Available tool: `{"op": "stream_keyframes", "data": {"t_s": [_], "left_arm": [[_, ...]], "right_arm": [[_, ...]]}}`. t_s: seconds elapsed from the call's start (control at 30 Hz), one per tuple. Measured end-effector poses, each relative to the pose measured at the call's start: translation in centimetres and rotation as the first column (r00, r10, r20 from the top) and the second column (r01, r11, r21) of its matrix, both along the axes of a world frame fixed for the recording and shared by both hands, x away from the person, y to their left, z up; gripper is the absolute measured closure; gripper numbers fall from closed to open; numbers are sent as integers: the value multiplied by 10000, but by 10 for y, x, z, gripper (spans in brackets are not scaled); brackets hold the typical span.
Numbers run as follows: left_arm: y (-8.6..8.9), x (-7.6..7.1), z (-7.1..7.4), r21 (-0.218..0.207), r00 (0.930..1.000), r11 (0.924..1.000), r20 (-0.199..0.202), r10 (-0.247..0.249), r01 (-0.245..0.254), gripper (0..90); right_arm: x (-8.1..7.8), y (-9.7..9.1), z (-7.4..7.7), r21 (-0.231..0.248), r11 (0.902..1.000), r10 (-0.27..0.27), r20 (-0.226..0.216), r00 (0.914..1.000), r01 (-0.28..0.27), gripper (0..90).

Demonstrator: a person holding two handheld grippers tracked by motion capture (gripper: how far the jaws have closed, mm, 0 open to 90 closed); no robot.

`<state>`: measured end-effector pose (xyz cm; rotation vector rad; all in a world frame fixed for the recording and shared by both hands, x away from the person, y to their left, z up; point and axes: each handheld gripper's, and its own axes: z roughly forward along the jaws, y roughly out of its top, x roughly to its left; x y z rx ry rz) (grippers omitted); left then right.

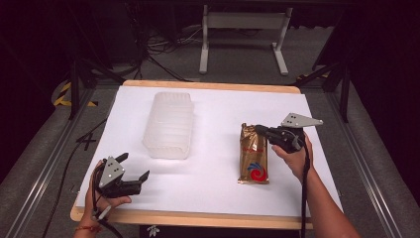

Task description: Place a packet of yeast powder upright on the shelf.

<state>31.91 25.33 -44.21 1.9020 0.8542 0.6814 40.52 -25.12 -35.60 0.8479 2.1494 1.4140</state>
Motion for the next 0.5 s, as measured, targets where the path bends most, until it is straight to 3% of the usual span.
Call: {"op": "stream_keyframes", "data": {"t_s": [0.13,0.5], "left_arm": [[-1,1,-1,-46,9999,9999,-77,-90,90,90],[-2,2,-1,5,9999,10000,-87,-60,60,90]], "right_arm": [[-3,3,7,212,9996,187,141,9997,-190,891],[-5,17,24,55,9988,486,480,9977,-490,892]]}}
